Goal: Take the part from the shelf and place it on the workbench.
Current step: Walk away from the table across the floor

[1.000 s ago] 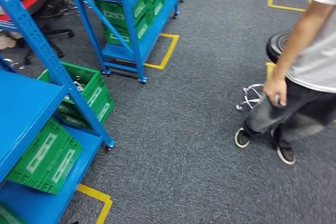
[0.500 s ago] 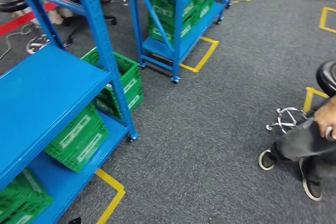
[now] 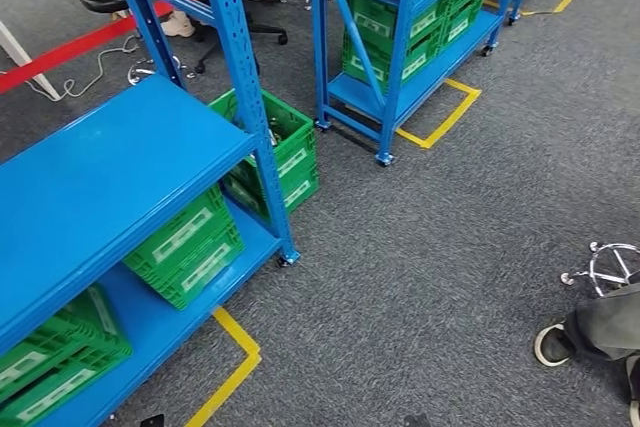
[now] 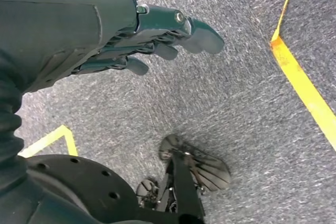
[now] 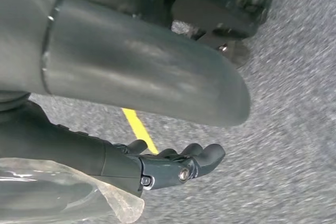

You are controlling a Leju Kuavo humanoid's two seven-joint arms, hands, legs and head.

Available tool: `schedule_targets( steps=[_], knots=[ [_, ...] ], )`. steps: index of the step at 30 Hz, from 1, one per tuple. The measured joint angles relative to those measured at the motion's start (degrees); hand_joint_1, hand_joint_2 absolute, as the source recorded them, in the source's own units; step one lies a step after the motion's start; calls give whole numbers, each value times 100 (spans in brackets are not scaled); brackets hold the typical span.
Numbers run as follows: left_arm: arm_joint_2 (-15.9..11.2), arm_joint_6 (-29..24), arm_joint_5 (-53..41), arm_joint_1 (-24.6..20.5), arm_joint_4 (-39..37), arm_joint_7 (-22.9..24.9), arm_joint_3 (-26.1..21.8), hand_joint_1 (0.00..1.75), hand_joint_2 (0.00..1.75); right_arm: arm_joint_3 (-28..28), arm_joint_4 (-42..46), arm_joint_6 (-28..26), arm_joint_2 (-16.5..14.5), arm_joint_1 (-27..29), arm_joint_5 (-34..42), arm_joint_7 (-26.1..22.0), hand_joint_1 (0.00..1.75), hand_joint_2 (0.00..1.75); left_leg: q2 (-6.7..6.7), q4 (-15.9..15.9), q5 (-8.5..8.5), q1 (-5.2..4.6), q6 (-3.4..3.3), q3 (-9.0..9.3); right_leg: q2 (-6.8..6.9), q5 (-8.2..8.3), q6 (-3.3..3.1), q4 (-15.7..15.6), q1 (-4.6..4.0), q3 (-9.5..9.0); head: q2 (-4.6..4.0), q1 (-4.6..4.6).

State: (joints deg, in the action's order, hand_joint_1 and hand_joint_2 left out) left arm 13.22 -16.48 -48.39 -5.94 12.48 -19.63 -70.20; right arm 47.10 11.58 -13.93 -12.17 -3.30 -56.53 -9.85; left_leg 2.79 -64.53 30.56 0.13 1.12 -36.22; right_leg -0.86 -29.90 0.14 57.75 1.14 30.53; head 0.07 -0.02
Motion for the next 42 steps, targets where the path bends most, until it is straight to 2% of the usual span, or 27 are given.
schedule_targets(
  steps=[2,3,4,6,8,10,12,14,16,18,19,21,23,25,26,27,28,29,31,33,34,35,36,38,39,40,42],
  knots=[
    [-1,-13,-1,-10,0,3,17,0,175,34,0,-38,-7,23,32,-38,0,0,-155,-733,317,20,40,-334,196,-31,-38,0,-14,-28,0,-23],
    [0,-17,7,-5,0,3,17,0,175,49,0,-56,-7,31,36,-45,0,0,-176,-938,356,27,48,-425,287,-46,-42,1,-19,-43,0,-24],
    [1,-20,17,6,0,2,16,0,175,61,0,-67,-8,33,29,-47,0,0,-190,-943,289,31,48,-422,365,-62,-41,2,-23,-59,0,-24],
    [0,-13,34,23,0,-12,15,0,175,68,0,-74,-14,28,-10,-44,0,0,-293,-363,-92,21,8,-130,503,-97,-28,1,-34,-107,0,-25],
    [3,11,43,2,0,-44,15,0,175,68,-2,-74,-22,30,-54,-32,0,0,-593,304,-327,-42,-69,202,629,-145,17,2,-63,-149,0,-27],
    [17,40,44,-26,0,-89,16,0,175,67,-4,-74,-25,25,-90,-14,0,0,-753,535,-315,-100,-131,295,761,-181,75,-7,-96,-180,1,-25],
    [33,40,29,-16,0,-127,19,0,175,67,-4,-74,-25,3,-121,-17,0,0,-632,585,-324,-85,-179,293,854,-214,130,-26,-104,-218,1,-24],
    [50,-25,2,-8,0,-143,25,0,175,66,-3,-82,-25,-12,-148,-71,0,0,-493,633,-354,-45,-235,309,602,-388,190,195,-86,-137,1,0],
    [73,-101,34,-25,0,-155,29,0,175,63,-2,-96,-22,0,-198,-140,0,0,-346,647,-369,-27,-274,307,234,-727,228,866,-63,180,2,33],
    [87,-128,146,-33,0,-170,15,0,175,60,-2,-110,-16,26,-263,-177,0,0,-189,643,-369,-28,-288,304,124,-938,240,1525,-56,542,2,38],
    [90,-124,212,-30,0,-179,3,0,175,56,-2,-123,-14,33,-294,-193,0,0,-114,640,-368,-27,-289,307,112,-913,241,1644,-55,641,1,40],
    [91,-100,317,-23,0,-212,-32,0,175,42,-2,-161,-14,21,-365,-245,0,0,44,629,-364,-20,-283,317,79,-546,235,1260,-47,554,0,38],
    [99,-83,373,-21,0,-243,-64,0,175,-11,-3,-219,-14,6,-499,-332,0,0,194,608,-351,-11,-247,316,-173,-150,232,526,-12,270,0,40],
    [112,-95,340,-22,0,-240,-81,0,175,-98,-4,-294,-14,7,-660,-419,0,0,322,569,-350,-6,-182,270,-468,-55,217,136,22,88,0,37],
    [120,-111,301,-12,0,-215,-85,0,175,-141,-4,-323,-14,11,-723,-440,0,0,390,561,-366,3,-143,242,-519,-72,198,115,21,64,1,34],
    [127,-135,250,2,0,-151,-86,0,175,-176,-4,-320,-14,11,-763,-426,0,0,467,555,-379,13,-105,217,-464,-64,165,91,18,38,1,32],
    [134,-165,170,19,-1,19,-84,0,175,-200,-4,-254,-16,9,-773,-335,0,0,459,547,-381,18,-68,202,-382,-52,129,92,12,28,1,36],
    [138,-196,65,30,-2,281,-72,0,175,-210,-4,-126,-17,7,-757,-163,0,0,356,478,-336,11,-40,171,-307,-44,89,80,16,13,1,16],
    [139,-224,-184,39,-4,858,-7,0,175,-205,-4,149,-20,17,-665,326,0,0,13,43,-82,-2,7,-21,-141,-46,21,63,13,-9,0,-24],
    [137,-146,-328,53,-4,1058,81,0,175,-154,-4,325,-20,39,-490,834,0,87,-164,-675,246,11,43,-347,16,-65,-16,65,-5,-15,0,-45],
    [133,-83,-356,65,-4,1026,116,0,175,-106,-4,390,-20,46,-395,1019,0,131,-185,-931,321,19,51,-458,81,-71,-25,65,-11,-17,0,-43],
    [128,-25,-366,77,-4,974,144,0,175,-55,-4,436,-20,44,-323,1134,0,175,-192,-1003,292,24,50,-478,126,-76,-30,66,-16,-19,0,-44],
    [120,22,-373,88,-4,927,163,0,175,-8,-4,454,-21,41,-274,1190,0,175,-195,-873,170,25,38,-401,152,-79,-31,66,-22,-25,0,-46],
    [98,84,-379,96,-4,885,187,0,175,53,-4,440,-27,30,-238,1223,0,175,-201,-157,-184,7,-28,-27,171,-88,-27,65,-31,-45,0,-46],
    [87,101,-381,93,-4,881,195,0,175,78,-4,428,-33,25,-230,1236,0,175,-207,192,-285,-8,-66,149,175,-97,-15,69,-42,-48,0,-46],
    [80,110,-382,89,-4,879,204,0,175,102,-4,420,-39,22,-227,1244,0,175,-213,438,-333,-23,-95,270,179,-101,3,70,-49,-44,0,-44],
    [74,113,-384,94,-4,875,227,0,175,139,-4,411,-44,17,-226,1256,0,175,-218,589,-320,-32,-73,329,182,-122,15,79,-67,-26,0,-39]
  ],
)
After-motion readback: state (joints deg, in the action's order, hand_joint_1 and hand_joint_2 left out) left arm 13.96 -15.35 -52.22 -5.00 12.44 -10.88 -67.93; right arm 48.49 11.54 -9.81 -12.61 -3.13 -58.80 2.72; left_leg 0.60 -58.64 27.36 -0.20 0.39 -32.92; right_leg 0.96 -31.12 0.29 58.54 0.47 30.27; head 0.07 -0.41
